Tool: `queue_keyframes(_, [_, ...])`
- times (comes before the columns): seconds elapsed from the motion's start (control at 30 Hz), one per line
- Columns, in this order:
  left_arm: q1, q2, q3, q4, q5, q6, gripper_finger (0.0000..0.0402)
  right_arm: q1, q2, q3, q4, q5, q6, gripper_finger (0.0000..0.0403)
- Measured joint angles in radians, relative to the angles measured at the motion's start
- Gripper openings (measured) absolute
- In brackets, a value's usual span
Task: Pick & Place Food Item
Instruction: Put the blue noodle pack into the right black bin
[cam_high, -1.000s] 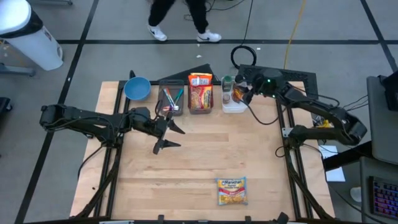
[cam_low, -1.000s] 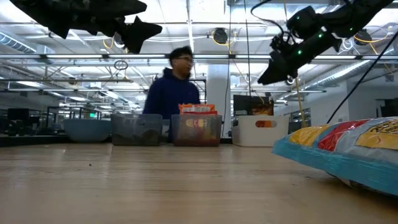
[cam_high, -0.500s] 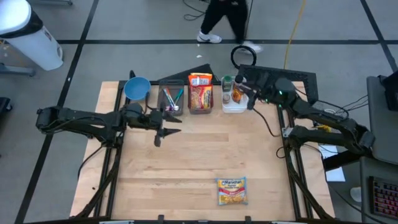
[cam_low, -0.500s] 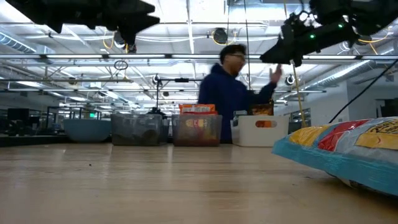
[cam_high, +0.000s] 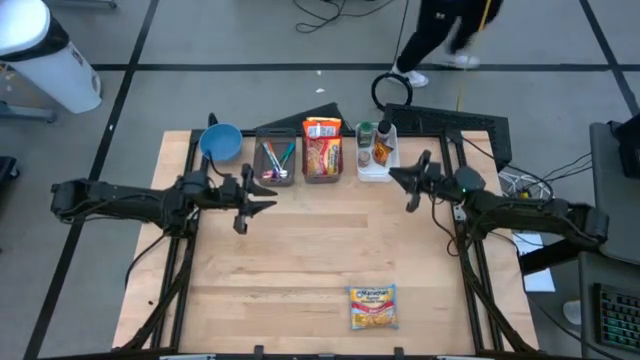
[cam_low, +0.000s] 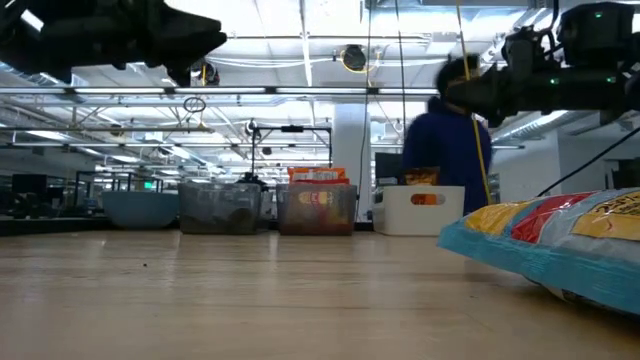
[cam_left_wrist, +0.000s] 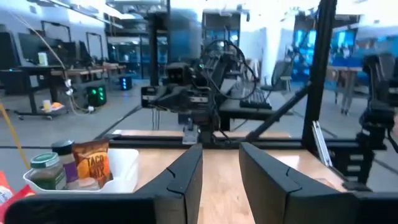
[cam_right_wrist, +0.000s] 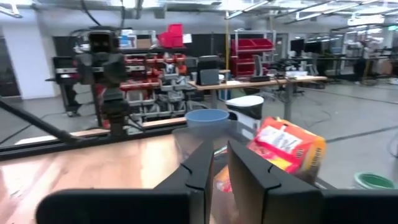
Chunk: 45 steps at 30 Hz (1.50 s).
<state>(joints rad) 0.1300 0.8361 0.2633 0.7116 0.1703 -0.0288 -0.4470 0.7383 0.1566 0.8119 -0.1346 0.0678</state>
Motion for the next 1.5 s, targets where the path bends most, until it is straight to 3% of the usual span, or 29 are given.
queue_keyframes(0.37, [0.007, 0.022, -0.017, -0.008, -0.014, -0.043, 0.0111, 0.017, 0.002, 0.0, -0.001, 0.002, -0.008, 0.0075])
queue_keyframes(1.5, [0.007, 0.023, -0.017, -0.004, -0.015, 0.002, 0.0111, 0.017, 0.003, 0.0, -0.039, 0.002, -0.028, 0.0074])
